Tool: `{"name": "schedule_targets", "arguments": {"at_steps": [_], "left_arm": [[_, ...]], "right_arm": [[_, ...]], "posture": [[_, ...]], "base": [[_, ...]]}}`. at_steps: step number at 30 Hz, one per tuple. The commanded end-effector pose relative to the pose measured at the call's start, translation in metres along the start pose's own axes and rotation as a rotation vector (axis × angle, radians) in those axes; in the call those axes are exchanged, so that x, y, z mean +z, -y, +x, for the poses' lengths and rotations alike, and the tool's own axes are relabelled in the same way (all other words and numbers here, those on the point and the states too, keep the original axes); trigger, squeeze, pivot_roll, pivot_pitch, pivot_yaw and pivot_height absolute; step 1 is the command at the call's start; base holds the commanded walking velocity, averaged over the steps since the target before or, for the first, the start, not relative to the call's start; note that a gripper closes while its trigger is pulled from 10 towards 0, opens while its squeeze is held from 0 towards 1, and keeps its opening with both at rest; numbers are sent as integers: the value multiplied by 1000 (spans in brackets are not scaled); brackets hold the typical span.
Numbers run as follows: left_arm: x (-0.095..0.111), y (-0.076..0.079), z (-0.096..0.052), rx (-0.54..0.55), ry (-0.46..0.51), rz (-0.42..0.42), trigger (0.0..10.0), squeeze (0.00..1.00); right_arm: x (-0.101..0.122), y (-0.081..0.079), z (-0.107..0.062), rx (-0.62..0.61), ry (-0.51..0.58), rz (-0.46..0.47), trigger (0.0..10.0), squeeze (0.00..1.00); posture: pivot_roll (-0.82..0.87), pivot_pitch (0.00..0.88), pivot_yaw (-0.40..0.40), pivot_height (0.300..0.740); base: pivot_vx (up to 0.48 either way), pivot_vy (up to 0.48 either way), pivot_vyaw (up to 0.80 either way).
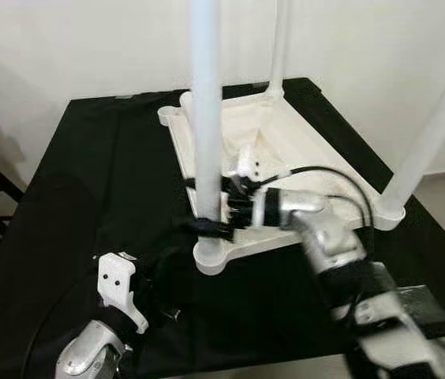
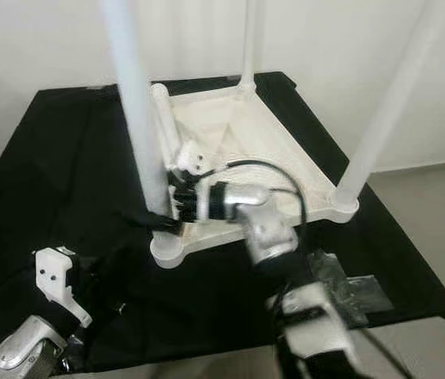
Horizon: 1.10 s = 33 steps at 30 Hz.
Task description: Building children table
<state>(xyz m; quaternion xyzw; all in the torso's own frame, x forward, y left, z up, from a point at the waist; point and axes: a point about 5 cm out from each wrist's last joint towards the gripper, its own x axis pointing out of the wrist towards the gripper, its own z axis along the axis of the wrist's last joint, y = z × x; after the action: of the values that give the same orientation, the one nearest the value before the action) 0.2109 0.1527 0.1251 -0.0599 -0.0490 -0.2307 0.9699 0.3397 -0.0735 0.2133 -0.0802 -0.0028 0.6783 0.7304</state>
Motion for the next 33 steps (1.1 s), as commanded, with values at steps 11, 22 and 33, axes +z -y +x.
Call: {"name": "schedule_targets", "arguments": {"at_steps": [11, 22, 33], "left_arm": [[-3, 0, -1, 6, -18, 6, 10000, 0], [-3, 1, -1, 7, -17, 5, 10000, 0], [0, 0, -4, 9, -11, 6, 10000, 0]], "right_arm": [[-23, 4, 16, 170, -89, 79, 10000, 0], [-26, 15, 7, 80, -78, 52, 0, 0], [-85, -26, 5, -726, -86, 247, 0, 0]], "posture": [[44, 75, 8, 740], [38, 81, 7, 740], [29, 114, 7, 740]], "base": [[0, 0, 0], [0, 0, 0], [0, 0, 0]]}}
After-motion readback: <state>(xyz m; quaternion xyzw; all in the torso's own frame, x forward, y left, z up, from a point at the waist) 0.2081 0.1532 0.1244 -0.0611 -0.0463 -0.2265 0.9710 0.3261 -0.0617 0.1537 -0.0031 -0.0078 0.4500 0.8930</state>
